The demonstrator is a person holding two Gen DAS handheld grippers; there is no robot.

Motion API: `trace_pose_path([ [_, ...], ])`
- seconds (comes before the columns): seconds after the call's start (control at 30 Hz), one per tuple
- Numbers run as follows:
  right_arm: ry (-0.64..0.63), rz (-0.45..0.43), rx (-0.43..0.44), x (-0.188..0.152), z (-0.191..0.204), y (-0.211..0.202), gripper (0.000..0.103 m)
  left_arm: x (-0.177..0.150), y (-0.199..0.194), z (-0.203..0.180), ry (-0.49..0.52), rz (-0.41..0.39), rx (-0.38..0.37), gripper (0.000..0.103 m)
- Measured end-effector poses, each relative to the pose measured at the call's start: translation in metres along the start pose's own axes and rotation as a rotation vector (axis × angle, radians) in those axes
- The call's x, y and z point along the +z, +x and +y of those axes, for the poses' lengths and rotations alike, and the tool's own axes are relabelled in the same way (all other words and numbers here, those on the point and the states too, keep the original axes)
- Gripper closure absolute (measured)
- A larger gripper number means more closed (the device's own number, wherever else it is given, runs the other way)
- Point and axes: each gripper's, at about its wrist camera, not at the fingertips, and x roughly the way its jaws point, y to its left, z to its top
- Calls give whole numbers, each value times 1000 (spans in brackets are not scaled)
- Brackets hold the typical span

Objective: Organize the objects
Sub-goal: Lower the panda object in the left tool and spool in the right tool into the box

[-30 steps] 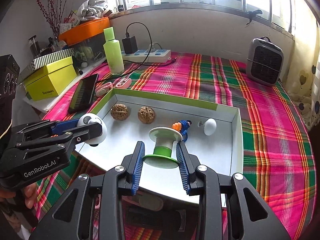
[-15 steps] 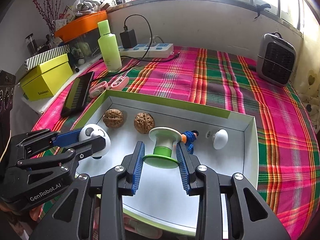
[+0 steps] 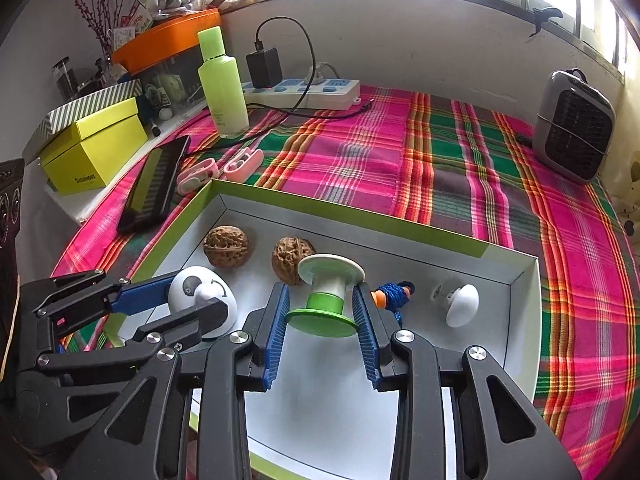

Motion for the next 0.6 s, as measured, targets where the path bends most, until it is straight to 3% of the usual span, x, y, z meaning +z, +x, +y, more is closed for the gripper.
trace_pose_path([
  [0.6,-29,45,23,5,-3,15,68,5,2,0,28,10,0,72],
])
